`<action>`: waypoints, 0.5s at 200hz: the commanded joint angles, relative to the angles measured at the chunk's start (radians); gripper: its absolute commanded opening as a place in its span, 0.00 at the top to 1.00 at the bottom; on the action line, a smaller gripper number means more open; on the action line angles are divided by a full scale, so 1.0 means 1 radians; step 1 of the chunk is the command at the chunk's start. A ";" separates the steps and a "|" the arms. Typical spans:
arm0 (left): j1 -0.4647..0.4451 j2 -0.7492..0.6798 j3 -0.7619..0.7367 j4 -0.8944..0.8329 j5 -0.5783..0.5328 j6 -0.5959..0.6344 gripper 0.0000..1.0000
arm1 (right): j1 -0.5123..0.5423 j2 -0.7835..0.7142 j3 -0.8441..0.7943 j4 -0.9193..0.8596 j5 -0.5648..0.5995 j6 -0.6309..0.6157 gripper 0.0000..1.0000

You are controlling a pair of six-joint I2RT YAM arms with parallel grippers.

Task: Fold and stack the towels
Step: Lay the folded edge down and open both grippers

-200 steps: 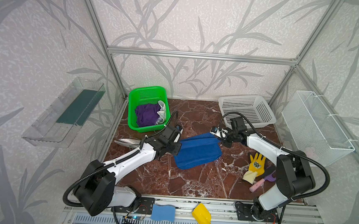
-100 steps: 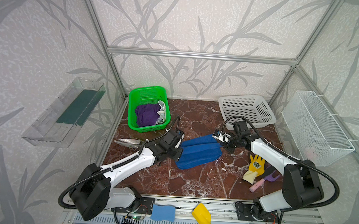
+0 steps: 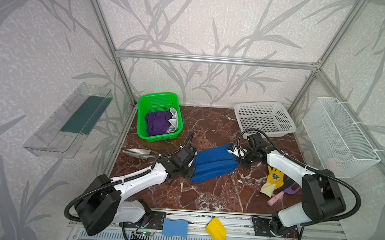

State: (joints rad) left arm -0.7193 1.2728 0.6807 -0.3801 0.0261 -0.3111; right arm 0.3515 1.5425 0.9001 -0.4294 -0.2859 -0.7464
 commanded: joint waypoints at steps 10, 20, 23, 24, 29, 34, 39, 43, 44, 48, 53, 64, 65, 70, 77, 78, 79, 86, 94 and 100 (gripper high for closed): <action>-0.015 0.003 -0.008 0.003 -0.002 -0.039 1.00 | 0.015 0.049 0.024 -0.093 0.031 0.048 0.99; -0.020 0.009 -0.007 0.006 0.004 -0.043 1.00 | 0.019 0.058 0.026 -0.103 0.045 0.061 0.96; -0.022 0.010 -0.007 0.006 0.006 -0.044 1.00 | 0.020 0.058 0.026 -0.106 0.046 0.063 0.95; -0.022 0.011 -0.007 0.006 0.007 -0.044 1.00 | 0.020 0.058 0.026 -0.106 0.046 0.063 0.95; -0.025 0.013 -0.006 0.003 0.009 -0.047 1.00 | 0.021 0.060 0.025 -0.116 0.050 0.066 0.92; -0.027 0.014 -0.006 0.003 0.011 -0.050 0.98 | 0.021 0.058 0.025 -0.122 0.059 0.070 0.89; -0.031 0.014 -0.006 0.001 0.015 -0.052 0.95 | 0.022 0.057 0.025 -0.126 0.068 0.075 0.85; -0.033 0.012 -0.006 -0.003 0.017 -0.055 0.92 | 0.023 0.054 0.025 -0.132 0.080 0.081 0.80; -0.034 0.012 -0.006 -0.005 0.017 -0.055 0.91 | 0.023 0.054 0.025 -0.132 0.080 0.081 0.80; -0.037 0.010 -0.003 -0.012 0.020 -0.058 0.89 | 0.022 0.049 0.026 -0.137 0.088 0.087 0.77; -0.043 0.005 0.000 -0.021 0.024 -0.060 0.87 | 0.024 0.042 0.026 -0.147 0.098 0.092 0.75; -0.054 -0.012 0.006 -0.044 0.034 -0.066 0.83 | 0.026 0.010 0.028 -0.167 0.110 0.101 0.71; -0.055 -0.013 0.006 -0.045 0.034 -0.067 0.82 | 0.026 0.007 0.028 -0.168 0.110 0.101 0.71; -0.060 -0.025 0.006 -0.052 0.036 -0.070 0.81 | 0.026 -0.012 0.026 -0.174 0.111 0.105 0.69; -0.063 -0.042 0.008 -0.063 0.038 -0.078 0.79 | 0.026 -0.036 0.024 -0.174 0.111 0.111 0.68; -0.064 -0.045 0.008 -0.066 0.038 -0.080 0.79 | 0.026 -0.044 0.022 -0.174 0.112 0.112 0.67; -0.065 -0.047 0.008 -0.068 0.039 -0.082 0.79 | 0.026 -0.049 0.022 -0.173 0.112 0.112 0.67; -0.067 -0.066 0.007 -0.078 0.042 -0.089 0.77 | 0.025 -0.077 0.019 -0.164 0.114 0.124 0.65; -0.069 -0.089 0.003 -0.088 0.044 -0.095 0.75 | 0.027 -0.111 0.016 -0.148 0.111 0.138 0.63; -0.071 -0.105 0.000 -0.092 0.045 -0.097 0.73 | 0.027 -0.129 0.017 -0.143 0.101 0.144 0.62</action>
State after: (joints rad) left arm -0.7803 1.2499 0.6796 -0.4171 0.0593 -0.3710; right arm 0.3737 1.5303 0.9028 -0.5606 -0.1902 -0.6502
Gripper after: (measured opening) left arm 0.248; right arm 0.361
